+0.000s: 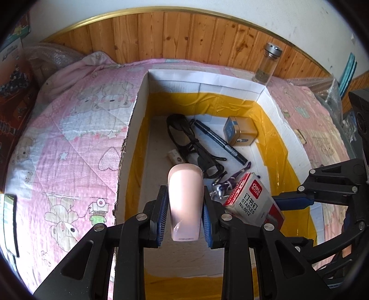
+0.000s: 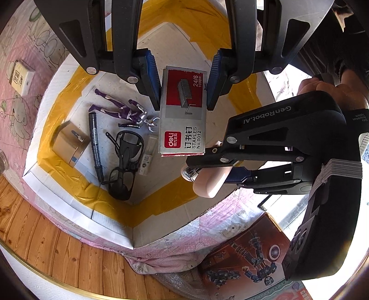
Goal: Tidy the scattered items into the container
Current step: 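Carry the stapler and staples box with both tools over the box opening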
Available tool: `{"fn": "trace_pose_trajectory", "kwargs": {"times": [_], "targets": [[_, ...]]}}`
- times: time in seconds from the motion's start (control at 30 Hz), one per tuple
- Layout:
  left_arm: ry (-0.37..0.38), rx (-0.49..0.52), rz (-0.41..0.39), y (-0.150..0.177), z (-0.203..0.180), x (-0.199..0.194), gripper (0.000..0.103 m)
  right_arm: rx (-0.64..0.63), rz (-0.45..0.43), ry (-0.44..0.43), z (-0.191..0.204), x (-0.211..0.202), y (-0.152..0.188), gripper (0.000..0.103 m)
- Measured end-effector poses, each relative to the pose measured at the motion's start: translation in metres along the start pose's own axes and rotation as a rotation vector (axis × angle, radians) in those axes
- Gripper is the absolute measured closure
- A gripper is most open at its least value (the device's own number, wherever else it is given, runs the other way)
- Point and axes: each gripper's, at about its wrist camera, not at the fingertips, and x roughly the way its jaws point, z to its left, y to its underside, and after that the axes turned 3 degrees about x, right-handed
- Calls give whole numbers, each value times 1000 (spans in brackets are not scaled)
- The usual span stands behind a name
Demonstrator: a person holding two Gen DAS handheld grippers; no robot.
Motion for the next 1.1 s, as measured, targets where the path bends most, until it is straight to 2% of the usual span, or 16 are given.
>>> {"fn": "trace_pose_trajectory", "kwargs": {"times": [0.3,0.6,0.9,1.1], "targets": [[-58,52,41,-1,0,14,76,-1,64,17,-3,10,-3,64],[-49,78,55,-2,0,16,76,9,139,14,-6,23,-9,64],[-71,131,79,-1,-7,19,76,4,209,7,-3,40,-13,64],[-74,148,81,0,-11,19,76,22,228,9,-10,43,-13,64]]}}
